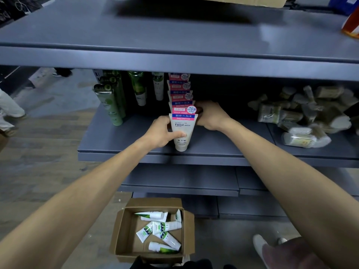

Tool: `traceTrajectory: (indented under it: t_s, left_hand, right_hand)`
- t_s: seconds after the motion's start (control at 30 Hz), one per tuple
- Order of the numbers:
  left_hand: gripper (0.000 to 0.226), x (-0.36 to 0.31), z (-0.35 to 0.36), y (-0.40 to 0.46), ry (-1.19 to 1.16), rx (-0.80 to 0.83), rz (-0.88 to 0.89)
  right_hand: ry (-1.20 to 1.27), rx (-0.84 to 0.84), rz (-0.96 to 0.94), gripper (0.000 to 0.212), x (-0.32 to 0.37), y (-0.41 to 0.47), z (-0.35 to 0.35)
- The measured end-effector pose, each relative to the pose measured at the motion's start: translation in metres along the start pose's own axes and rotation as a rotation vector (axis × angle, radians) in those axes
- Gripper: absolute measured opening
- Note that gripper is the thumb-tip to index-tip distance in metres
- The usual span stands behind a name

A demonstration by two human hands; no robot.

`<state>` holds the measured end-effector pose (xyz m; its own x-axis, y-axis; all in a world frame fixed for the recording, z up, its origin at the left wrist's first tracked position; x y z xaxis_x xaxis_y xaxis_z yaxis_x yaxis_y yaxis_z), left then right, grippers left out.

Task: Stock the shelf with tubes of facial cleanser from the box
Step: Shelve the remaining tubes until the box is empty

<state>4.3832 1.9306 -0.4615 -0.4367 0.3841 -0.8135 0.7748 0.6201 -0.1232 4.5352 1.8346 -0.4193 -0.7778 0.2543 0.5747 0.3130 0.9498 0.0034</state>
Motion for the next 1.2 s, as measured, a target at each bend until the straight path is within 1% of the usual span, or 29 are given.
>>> traceTrajectory:
  t_s: [0.13,0.3,0.4,0.53,0.63,0.77,0.83,0.9,1.0,1.03,1.1,1.17,1.2]
  left_hand:
    - [0.040,0.001,0.001,0.001,0.009,0.002,-0.008]
    - [0.038,-0.001,-0.001,-0.001,-0.019,-0.012,-0.016]
    - [0.037,-0.001,-0.001,0.000,-0.027,-0.008,-0.013]
    - [0.043,0.003,0.000,0.002,-0.026,-0.032,-0.021]
    - [0.038,0.003,0.000,-0.002,-0.062,-0.065,-0.010]
    - [0.042,0.000,0.001,-0.005,-0.096,-0.079,-0.007]
    - [0.045,0.000,0.000,-0.005,-0.103,-0.072,-0.002]
    - [0.047,0.002,-0.004,-0.004,-0.086,-0.025,0.028]
    - [0.038,0.014,-0.012,0.000,0.037,0.048,0.020]
    - [0.033,0.019,-0.015,0.002,0.076,0.035,-0.008]
    - [0.027,0.028,-0.020,0.006,0.124,-0.056,-0.066]
    - [0.035,0.029,-0.021,0.009,0.116,-0.131,-0.093]
    - [0.041,0.027,-0.019,0.011,0.101,-0.136,-0.086]
  right_hand:
    - [0.018,0.066,0.071,0.045,-0.018,-0.007,0.002]
    - [0.032,0.094,0.129,0.051,-0.032,-0.018,0.007]
    - [0.064,0.111,0.150,0.048,-0.038,-0.025,0.014]
    - [0.079,0.127,0.181,0.046,-0.046,-0.031,0.023]
    - [0.090,0.129,0.190,0.046,-0.049,-0.035,0.028]
    - [0.129,0.113,0.182,0.044,-0.047,-0.041,0.035]
    - [0.153,0.106,0.170,0.044,-0.044,-0.042,0.038]
    - [0.175,0.091,0.156,0.044,-0.040,-0.043,0.042]
    - [0.206,0.043,0.142,0.040,-0.037,-0.043,0.046]
    - [0.221,0.025,0.135,0.039,-0.037,-0.043,0.047]
    - [0.253,-0.008,0.121,0.038,-0.037,-0.043,0.049]
    - [0.254,-0.040,0.112,0.041,-0.035,-0.042,0.049]
    - [0.252,-0.056,0.109,0.042,-0.034,-0.042,0.048]
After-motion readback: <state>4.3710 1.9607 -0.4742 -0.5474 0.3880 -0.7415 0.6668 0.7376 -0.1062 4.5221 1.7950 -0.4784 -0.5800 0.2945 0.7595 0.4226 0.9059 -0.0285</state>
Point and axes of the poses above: each hand's wrist, its own y-axis towards the middle knuckle, its own z-axis out of the palm, x = y × z, the point moved 2 cm from there along y, towards the middle knuckle, and after that the axes turned 8 degrees about -z, right-handed, at the moved point
